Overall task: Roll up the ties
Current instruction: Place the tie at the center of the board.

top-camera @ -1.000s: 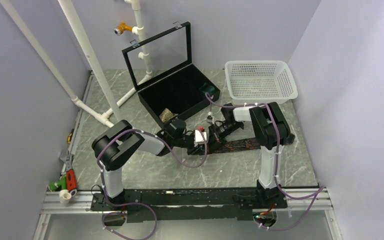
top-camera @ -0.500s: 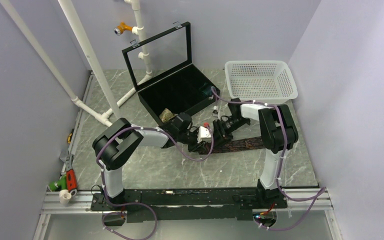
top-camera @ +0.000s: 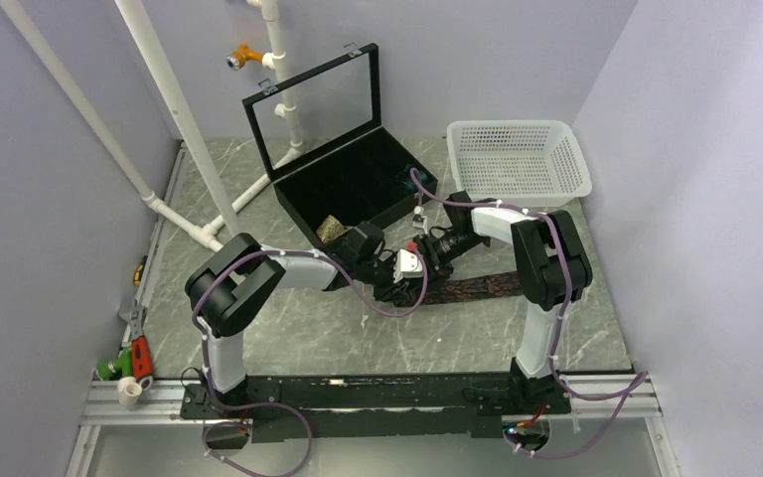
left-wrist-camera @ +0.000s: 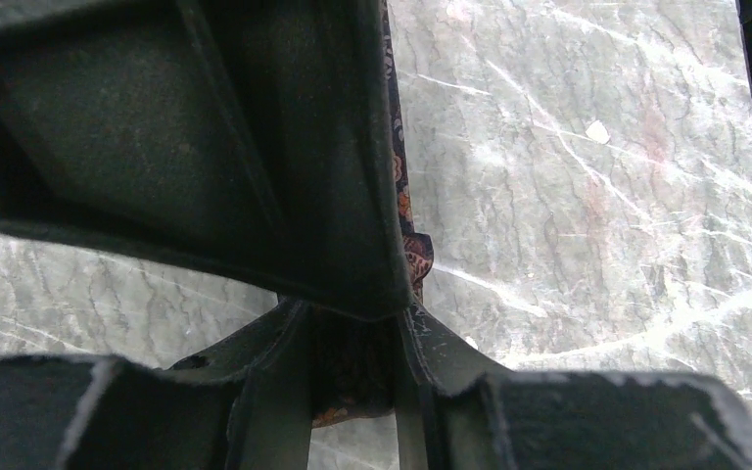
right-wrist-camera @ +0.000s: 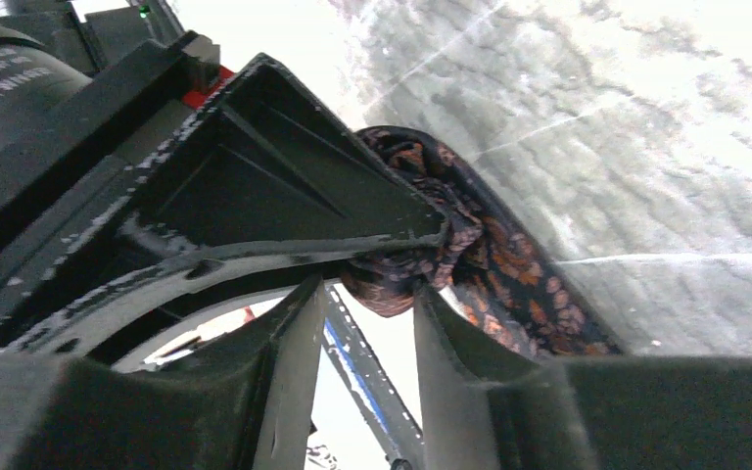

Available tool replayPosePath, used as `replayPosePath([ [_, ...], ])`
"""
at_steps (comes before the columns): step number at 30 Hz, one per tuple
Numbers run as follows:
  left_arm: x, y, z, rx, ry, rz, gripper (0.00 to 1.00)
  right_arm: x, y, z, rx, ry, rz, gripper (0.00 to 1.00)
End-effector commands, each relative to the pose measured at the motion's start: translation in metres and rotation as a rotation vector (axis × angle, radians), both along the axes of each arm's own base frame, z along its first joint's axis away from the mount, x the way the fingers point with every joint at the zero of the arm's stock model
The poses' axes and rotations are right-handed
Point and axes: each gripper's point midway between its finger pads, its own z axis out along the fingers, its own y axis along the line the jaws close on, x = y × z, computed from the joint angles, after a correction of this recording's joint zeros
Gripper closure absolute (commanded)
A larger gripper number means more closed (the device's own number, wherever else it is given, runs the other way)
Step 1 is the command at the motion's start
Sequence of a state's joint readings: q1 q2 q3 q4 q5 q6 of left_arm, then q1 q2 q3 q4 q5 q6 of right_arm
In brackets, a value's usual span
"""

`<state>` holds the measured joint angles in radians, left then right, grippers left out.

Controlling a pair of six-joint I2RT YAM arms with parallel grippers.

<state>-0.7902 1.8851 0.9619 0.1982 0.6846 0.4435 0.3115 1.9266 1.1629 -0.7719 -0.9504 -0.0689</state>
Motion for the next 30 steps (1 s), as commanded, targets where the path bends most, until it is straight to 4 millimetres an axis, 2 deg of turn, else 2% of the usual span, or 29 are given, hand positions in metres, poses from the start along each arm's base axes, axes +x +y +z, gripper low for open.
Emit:
replayPosePath([
  [1, -0.039, 0.065, -0.079, 0.32, 0.203, 0.052, 0.66, 0.0, -0.001, -0.017, -0.018, -0.023, 0.013, 0.67],
  [5, -0.038, 0.063, -0.076, 0.308, 0.207, 0.053, 0.65, 0.0, -0.005, -0.029, -0.062, -0.049, 0.028, 0.97],
  [6, -0.038, 0.062, -0.075, 0.304, 0.209, 0.052, 0.64, 0.0, -0.007, -0.032, -0.077, -0.05, 0.032, 1.0],
  [8, -0.038, 0.059, -0.069, 0.277, 0.214, 0.047, 0.55, 0.001, -0.01, -0.035, -0.085, -0.057, 0.028, 1.0],
  [10, -0.033, 0.055, -0.053, 0.214, 0.179, 0.059, 0.38, 0.002, -0.011, -0.035, -0.089, -0.063, 0.022, 1.0],
  [12, -0.023, 0.05, -0.02, 0.098, 0.103, 0.078, 0.23, 0.003, -0.01, -0.034, -0.087, -0.063, 0.015, 1.0],
  [14, -0.015, 0.046, 0.009, 0.005, 0.008, 0.091, 0.14, 0.003, -0.009, -0.032, -0.081, -0.061, 0.007, 1.0],
  [15, -0.012, 0.045, 0.02, -0.029, -0.034, 0.095, 0.11, 0.003, -0.008, -0.03, -0.076, -0.062, 0.004, 1.0],
  [16, -0.008, 0.044, 0.029, -0.06, -0.074, 0.102, 0.02, 0.003, -0.007, -0.028, -0.071, -0.064, 0.001, 1.0],
  [18, -0.006, 0.04, 0.037, -0.093, -0.125, 0.102, 0.01, 0.004, -0.006, -0.025, -0.063, -0.065, -0.005, 1.0],
  [27, 0.007, 0.016, -0.01, 0.016, -0.083, 0.175, 0.01, 0.006, 0.002, -0.006, -0.002, -0.069, -0.021, 1.0],
  [30, 0.006, 0.017, -0.027, 0.049, -0.078, 0.178, 0.01, 0.008, 0.005, 0.002, 0.02, -0.072, -0.03, 1.0],
])
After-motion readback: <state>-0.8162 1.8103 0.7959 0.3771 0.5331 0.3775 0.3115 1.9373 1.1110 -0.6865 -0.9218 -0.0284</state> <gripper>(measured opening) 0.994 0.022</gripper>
